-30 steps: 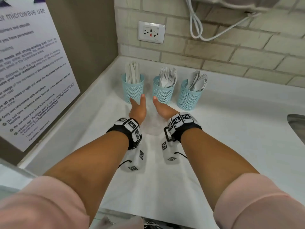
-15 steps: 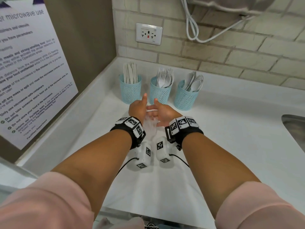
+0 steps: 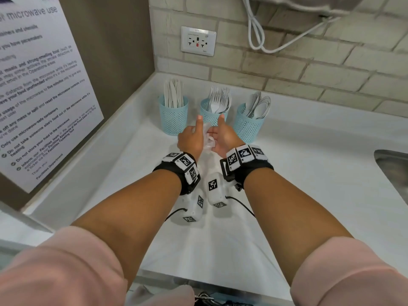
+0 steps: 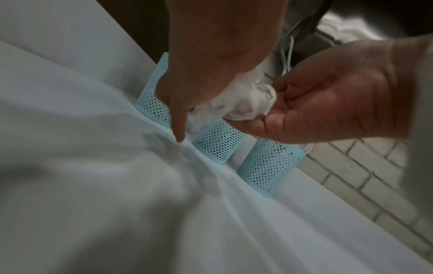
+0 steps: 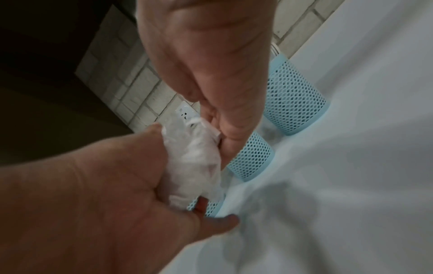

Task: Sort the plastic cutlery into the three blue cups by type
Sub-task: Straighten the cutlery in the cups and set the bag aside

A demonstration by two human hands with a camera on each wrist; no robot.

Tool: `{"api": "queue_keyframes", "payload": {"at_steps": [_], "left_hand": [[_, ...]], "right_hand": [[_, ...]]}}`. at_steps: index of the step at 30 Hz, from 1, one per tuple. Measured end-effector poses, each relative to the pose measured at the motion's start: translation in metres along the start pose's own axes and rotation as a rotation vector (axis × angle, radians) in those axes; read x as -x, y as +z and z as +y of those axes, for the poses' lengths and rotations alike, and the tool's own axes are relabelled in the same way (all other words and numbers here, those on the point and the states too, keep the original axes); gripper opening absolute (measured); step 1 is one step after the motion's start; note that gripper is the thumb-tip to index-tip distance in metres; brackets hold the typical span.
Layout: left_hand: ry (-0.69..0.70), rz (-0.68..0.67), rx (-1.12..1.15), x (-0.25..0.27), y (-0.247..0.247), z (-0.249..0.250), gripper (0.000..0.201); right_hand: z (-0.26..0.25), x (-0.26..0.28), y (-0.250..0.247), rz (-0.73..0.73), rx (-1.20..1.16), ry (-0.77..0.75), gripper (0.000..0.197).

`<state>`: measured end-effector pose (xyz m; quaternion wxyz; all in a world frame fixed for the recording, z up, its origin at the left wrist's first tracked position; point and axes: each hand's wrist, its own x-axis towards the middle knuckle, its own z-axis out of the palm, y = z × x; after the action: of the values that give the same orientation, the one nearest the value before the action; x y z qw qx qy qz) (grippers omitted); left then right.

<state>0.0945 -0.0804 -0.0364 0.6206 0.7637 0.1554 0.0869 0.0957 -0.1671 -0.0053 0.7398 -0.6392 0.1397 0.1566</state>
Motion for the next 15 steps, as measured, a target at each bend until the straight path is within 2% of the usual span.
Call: {"api": "queue_keyframes", "payload": {"at_steps": [4, 7, 10, 11, 13, 15], "left_hand": [[0.076, 0.09, -0.021, 0.0, -0.002, -0.001, 0.049], [0.195, 0.151, -0.006, 0.006, -0.005, -0.003, 0.043], [0.259, 0.121, 0.029, 0.014, -0.004, 0.001, 0.029], [0.25, 0.08, 0.057, 0.015, -0.004, 0.003, 0.028], [0.21, -0.025, 0.126, 0.017, -0.004, 0.007, 0.041], [0.199, -0.081, 0.161, 0.016, -0.005, 0.009, 0.057]], "right_hand": [[-0.001, 0.002, 0.009, 0.055, 0.101, 0.001, 0.067], [-0.001, 0.005, 0.015, 0.044, 0.223, 0.099, 0.066], [0.003, 0.006, 0.018, -0.011, 0.216, 0.029, 0.055], [0.003, 0.006, 0.018, -0.012, 0.179, 0.003, 0.054], [0.003, 0.005, 0.02, -0.004, 0.172, -0.035, 0.056], [0.002, 0.006, 0.025, 0.033, 0.357, -0.097, 0.065]]}}
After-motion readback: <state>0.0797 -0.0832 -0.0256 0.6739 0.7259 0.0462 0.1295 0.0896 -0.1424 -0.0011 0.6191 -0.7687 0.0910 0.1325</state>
